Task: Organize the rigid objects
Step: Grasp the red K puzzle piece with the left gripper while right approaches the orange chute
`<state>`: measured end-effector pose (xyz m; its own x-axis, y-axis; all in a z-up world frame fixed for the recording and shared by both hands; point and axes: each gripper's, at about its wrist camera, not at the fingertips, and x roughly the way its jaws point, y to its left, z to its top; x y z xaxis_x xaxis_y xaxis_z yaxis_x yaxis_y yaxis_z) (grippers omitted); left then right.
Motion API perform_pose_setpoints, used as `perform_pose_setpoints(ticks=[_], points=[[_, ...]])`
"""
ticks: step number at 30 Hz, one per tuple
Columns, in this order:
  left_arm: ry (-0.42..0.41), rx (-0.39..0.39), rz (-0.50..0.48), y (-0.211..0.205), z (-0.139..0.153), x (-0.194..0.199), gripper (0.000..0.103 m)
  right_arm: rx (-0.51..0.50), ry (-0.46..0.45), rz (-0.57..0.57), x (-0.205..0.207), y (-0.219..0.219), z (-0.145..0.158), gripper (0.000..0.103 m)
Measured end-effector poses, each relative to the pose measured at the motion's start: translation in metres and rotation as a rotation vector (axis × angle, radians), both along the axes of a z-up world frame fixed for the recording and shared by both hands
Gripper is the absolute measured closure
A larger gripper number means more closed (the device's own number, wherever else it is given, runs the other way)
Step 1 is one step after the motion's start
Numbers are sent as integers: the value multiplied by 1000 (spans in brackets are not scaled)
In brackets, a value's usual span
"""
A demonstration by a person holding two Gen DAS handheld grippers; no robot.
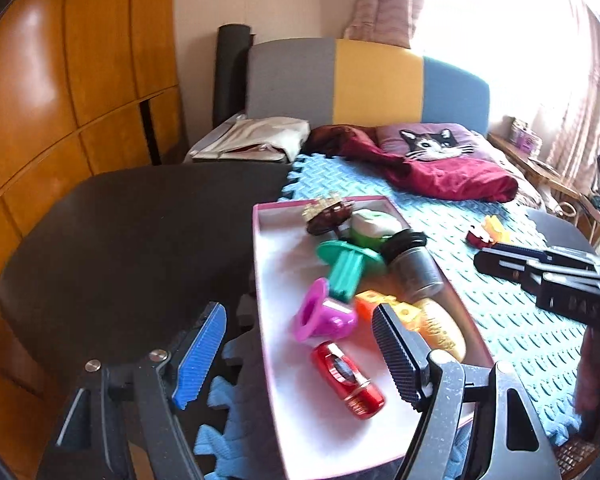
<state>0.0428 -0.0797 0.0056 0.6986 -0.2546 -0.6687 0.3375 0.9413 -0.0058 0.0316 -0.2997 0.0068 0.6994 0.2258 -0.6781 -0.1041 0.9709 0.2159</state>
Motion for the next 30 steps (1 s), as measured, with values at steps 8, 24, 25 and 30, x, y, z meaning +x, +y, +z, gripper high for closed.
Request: perform_pose_setpoints(ticks=[8, 24, 25, 30], points=[[-3, 22, -106, -44, 7, 1, 27, -46, 0, -158, 1, -75, 2, 65], [30, 119, -388, -178, -5, 29, 29, 136, 32, -609, -22, -228, -31, 65], [40, 135, -397, -188, -9, 32, 30, 158, 34, -612, -22, -231, -32, 65], [73, 184, -443, -237, -29, 52, 30, 186, 36, -614, -25, -237, -29, 65]])
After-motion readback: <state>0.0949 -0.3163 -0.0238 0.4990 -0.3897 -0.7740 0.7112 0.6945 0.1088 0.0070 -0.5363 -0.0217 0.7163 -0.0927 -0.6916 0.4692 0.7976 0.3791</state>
